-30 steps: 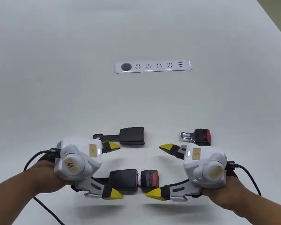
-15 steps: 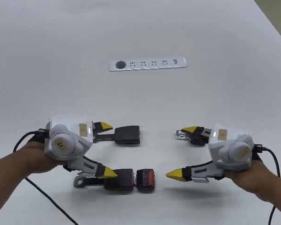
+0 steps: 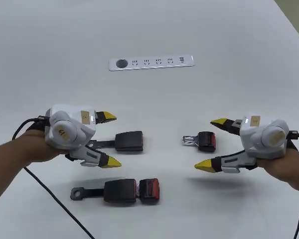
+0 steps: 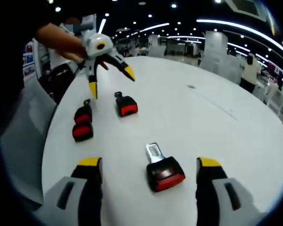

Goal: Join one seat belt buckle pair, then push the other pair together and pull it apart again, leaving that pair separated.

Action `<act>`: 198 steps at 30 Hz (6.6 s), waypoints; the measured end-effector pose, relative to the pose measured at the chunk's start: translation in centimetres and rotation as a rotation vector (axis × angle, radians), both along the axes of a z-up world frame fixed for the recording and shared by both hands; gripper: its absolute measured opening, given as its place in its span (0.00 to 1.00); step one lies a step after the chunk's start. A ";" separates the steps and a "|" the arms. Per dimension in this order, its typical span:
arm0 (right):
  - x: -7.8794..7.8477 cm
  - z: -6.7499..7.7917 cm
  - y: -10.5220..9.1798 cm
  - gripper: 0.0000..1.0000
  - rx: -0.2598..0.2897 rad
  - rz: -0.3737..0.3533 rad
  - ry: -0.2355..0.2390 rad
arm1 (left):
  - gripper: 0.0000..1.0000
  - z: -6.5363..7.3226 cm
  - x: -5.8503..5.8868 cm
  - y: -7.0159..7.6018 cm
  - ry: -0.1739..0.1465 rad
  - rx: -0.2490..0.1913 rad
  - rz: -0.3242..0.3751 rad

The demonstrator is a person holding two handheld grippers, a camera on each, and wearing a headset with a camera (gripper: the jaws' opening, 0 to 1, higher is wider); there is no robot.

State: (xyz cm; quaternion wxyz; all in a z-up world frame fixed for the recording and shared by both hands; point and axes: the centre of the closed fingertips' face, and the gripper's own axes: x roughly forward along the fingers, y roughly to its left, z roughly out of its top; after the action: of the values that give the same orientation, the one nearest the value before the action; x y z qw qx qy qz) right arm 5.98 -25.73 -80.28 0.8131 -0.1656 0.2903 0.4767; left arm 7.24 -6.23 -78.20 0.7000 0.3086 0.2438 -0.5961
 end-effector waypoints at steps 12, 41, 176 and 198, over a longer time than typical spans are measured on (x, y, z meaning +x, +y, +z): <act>1.1 -1.7 -1.7 0.76 -0.050 0.046 0.057 | 0.73 -2.2 2.1 -1.0 0.037 0.015 0.011; 0.0 -2.5 -0.6 0.46 -0.095 0.193 0.112 | 0.48 -5.3 1.3 -1.8 0.157 0.022 -0.025; 2.1 -3.6 13.3 0.34 0.077 0.314 0.041 | 0.34 -5.2 0.9 -1.5 0.185 0.072 -0.110; 2.3 -3.6 13.6 0.34 -0.016 0.319 0.016 | 0.34 -5.2 0.9 -1.6 0.172 0.093 -0.127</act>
State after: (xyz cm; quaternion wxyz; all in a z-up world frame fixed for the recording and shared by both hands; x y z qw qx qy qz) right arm 8.28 -12.09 -83.88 0.7232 -0.2122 0.2706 0.5989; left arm 8.10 -7.80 -83.41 0.6222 0.3033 0.3105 -0.6515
